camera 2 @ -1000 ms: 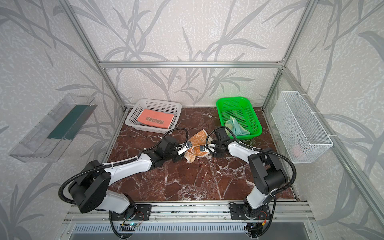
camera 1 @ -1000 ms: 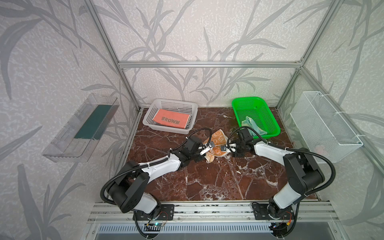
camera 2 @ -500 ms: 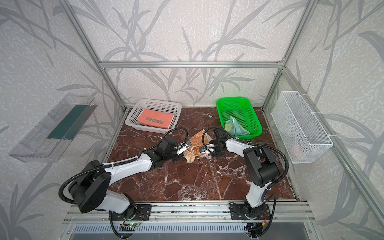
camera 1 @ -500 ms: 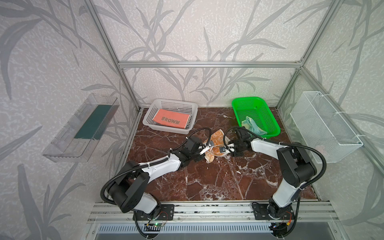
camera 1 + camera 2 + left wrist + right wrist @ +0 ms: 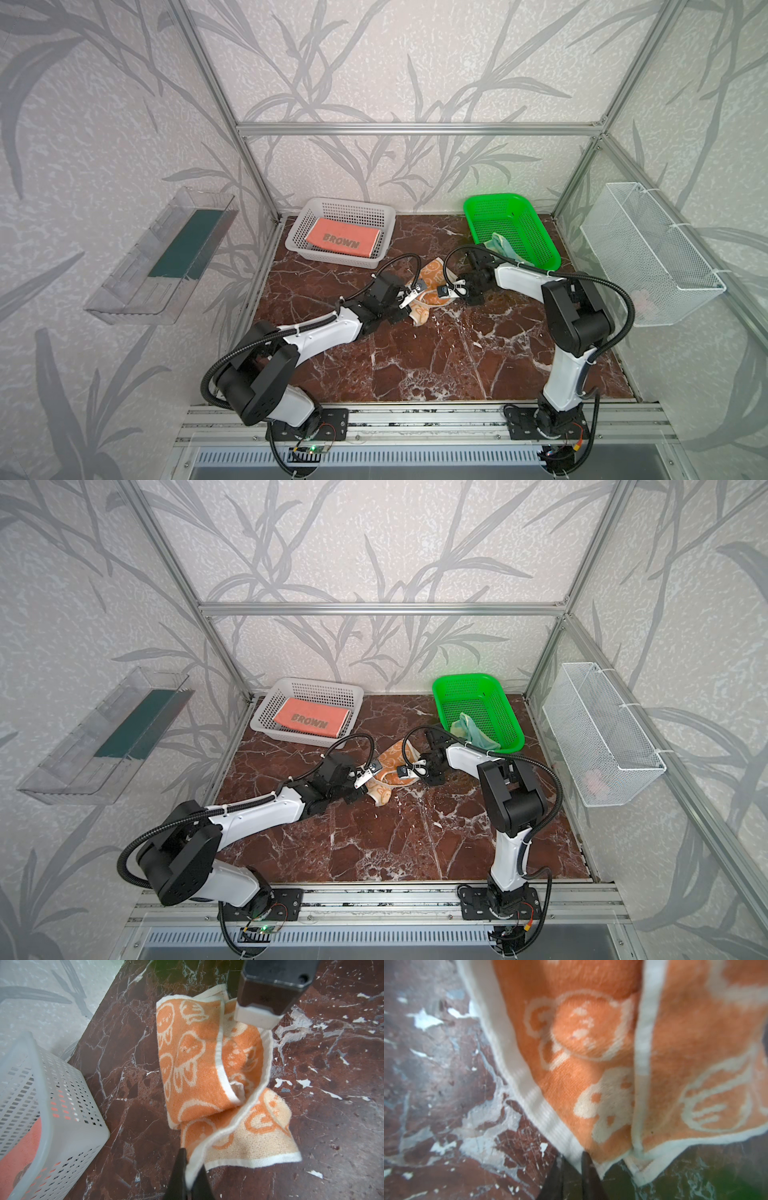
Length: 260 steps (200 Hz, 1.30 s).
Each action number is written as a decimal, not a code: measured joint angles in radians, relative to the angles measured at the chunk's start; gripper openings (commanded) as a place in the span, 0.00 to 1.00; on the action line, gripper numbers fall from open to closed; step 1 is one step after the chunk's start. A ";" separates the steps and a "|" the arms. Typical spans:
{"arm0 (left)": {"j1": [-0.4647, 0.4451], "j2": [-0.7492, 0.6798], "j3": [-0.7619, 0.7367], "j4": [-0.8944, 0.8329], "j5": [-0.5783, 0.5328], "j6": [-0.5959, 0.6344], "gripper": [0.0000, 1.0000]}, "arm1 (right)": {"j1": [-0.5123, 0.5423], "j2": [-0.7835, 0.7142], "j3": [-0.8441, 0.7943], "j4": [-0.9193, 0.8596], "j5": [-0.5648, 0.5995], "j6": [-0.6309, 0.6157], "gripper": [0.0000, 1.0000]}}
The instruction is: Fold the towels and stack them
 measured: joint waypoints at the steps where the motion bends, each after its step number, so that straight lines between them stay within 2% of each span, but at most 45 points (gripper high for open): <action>1: 0.000 0.000 0.000 0.000 -0.002 0.000 0.00 | 0.000 0.001 0.001 -0.002 0.000 0.000 0.08; 20: 0.000 0.000 0.000 0.003 -0.012 -0.011 0.00 | -0.003 0.018 0.028 -0.038 -0.008 0.000 0.00; 55: 0.000 -0.001 -0.030 0.035 -0.031 -0.028 0.00 | -0.005 0.020 0.034 -0.053 -0.023 0.008 0.00; 109: 0.000 -0.044 -0.066 0.058 -0.082 -0.075 0.00 | -0.015 -0.049 -0.010 -0.088 -0.135 0.046 0.00; 156: 0.000 -0.147 -0.112 0.067 -0.095 -0.158 0.00 | -0.015 -0.196 -0.015 -0.127 -0.245 0.069 0.00; 209: 0.000 -0.304 -0.156 0.010 0.021 -0.215 0.00 | -0.007 -0.357 -0.015 -0.162 -0.374 0.074 0.00; 236: 0.000 -0.388 -0.193 -0.002 0.050 -0.245 0.00 | 0.002 -0.362 0.009 -0.158 -0.412 0.101 0.00; 260: 0.002 -0.411 -0.208 -0.013 -0.016 -0.287 0.00 | 0.014 -0.304 0.071 -0.158 -0.413 0.149 0.00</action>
